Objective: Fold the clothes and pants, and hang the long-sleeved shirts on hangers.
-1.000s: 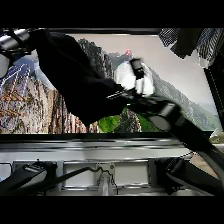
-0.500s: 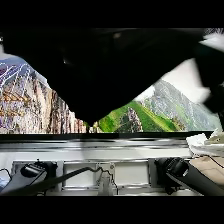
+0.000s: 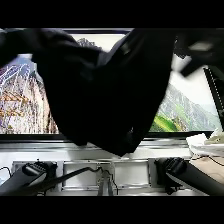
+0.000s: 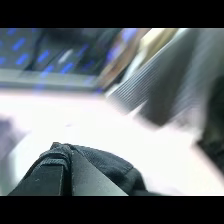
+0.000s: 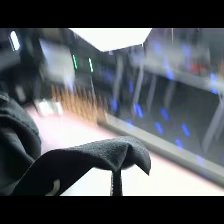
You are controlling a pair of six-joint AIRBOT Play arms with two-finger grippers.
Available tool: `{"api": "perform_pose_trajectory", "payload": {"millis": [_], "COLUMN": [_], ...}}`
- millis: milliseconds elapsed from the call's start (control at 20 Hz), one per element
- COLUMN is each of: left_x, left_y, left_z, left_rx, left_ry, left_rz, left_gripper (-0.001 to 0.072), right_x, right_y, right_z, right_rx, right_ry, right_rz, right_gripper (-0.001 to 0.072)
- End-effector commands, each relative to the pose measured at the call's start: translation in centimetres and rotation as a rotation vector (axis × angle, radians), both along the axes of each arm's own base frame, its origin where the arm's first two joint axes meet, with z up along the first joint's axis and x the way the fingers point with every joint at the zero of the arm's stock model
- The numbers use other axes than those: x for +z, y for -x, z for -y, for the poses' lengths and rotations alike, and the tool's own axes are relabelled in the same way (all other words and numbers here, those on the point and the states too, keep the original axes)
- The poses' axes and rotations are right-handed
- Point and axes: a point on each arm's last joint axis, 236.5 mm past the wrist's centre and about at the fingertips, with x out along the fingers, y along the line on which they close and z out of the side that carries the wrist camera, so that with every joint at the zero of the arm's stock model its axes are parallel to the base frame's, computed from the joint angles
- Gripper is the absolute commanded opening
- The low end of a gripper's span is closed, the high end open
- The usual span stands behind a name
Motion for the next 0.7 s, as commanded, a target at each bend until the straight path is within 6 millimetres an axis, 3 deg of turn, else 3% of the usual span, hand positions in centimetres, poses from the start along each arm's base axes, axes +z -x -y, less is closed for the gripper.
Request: {"api": "perform_pose_trajectory", "payload": {"millis": [0,150,250,300,450,650], "left_x": [-12.9,-23.2,-28.4,-29.9,-30.6,-27.5], "left_y": [-5.3,-7.7,-7.0,-6.4,-5.8,-4.5], "left_z": [-3.0,-7.4,-8.8,-9.5,-13.1,-19.2], "left_rx": [0.131,0.288,0.325,0.337,0.371,0.489], "left_ry": [-0.177,-0.171,-0.087,-0.046,-0.057,-0.086], "left_rz": [-0.363,-0.673,-0.882,-0.963,-1.008,-0.951], "left_gripper": [0.0019,0.0052,0.0374,0.0403,0.0401,0.04], "right_x": [-9.9,-21.1,-27.6,-29.8,-33.7,-33.9], "right_y": [-8.4,-14.3,-15.8,-16.0,-16.0,-16.6], "right_z": [-2.6,-4.8,-7.3,-8.4,-10.6,-10.9], "right_rx": [-0.09,-0.106,-0.068,-0.042,0.01,0.012], "right_ry": [0.164,0.194,0.18,0.179,0.159,0.153], "right_rz": [-0.209,-0.477,-0.634,-0.681,-0.768,-0.754], "right_gripper": [0.0038,0.0038,0.0038,0.0037,0.0037,0.0037]}}
